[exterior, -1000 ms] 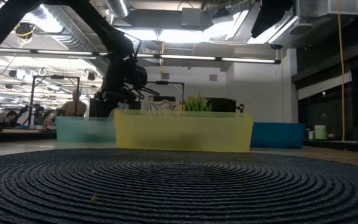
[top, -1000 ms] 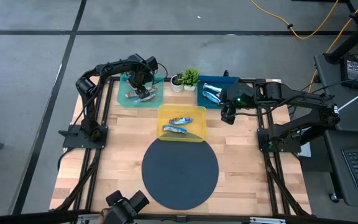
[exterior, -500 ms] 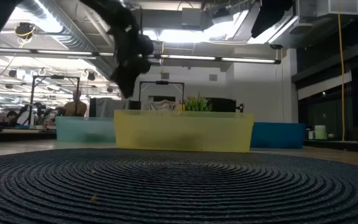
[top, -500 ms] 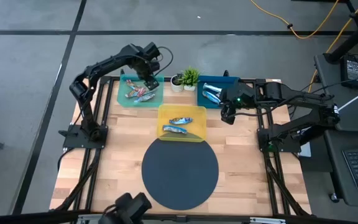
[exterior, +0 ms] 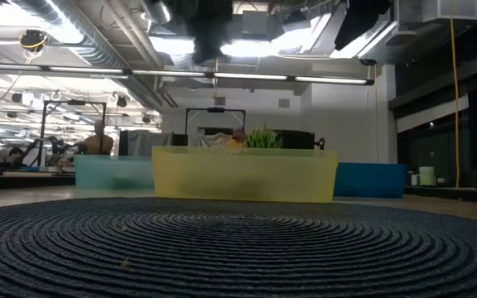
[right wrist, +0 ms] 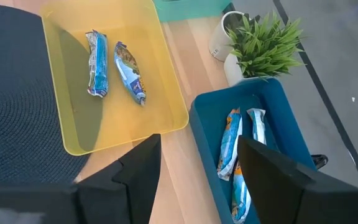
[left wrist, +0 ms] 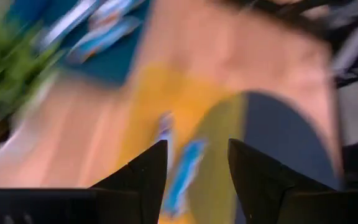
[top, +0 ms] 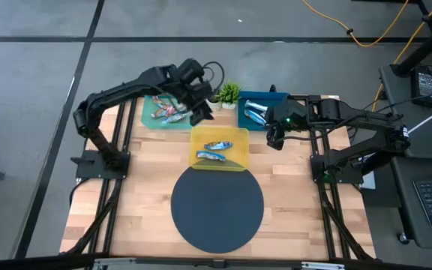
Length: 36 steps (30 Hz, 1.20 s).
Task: Pick and place Granola Bars by type
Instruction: Return to Home Position
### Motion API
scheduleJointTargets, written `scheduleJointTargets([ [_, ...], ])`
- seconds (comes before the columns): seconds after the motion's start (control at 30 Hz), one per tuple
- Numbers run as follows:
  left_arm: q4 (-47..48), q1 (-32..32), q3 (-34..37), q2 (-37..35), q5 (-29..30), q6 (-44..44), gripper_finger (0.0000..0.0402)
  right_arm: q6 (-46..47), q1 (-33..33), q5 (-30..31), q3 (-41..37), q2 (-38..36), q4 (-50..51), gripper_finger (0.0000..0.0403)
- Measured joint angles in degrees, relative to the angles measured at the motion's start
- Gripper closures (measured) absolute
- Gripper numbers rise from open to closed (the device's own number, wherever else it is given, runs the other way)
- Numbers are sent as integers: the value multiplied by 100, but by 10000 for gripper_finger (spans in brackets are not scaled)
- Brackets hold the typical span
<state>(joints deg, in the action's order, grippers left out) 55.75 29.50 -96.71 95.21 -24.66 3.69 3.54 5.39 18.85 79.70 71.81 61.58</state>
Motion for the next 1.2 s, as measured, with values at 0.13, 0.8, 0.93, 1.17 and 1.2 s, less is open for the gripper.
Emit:
scheduleJointTargets([
  [0.13,-1004,-680,0,-225,-362,-313,240,-71,-1,-2,-5,-20,-11,189],
  [0.8,-3690,-2450,584,-764,-488,-841,240,275,-890,853,-1173,-2066,-443,189],
  [0.93,-4257,-2461,1254,-1315,-191,-1049,245,468,-1063,997,-1392,-2370,-503,189],
  [1.17,-5611,-2464,3168,-3042,697,-1392,263,307,-1112,1017,-1434,-2444,-581,189],
  [1.2,-5787,-2461,3492,-3366,811,-1453,265,232,-1112,1020,-1434,-2435,-608,189],
])
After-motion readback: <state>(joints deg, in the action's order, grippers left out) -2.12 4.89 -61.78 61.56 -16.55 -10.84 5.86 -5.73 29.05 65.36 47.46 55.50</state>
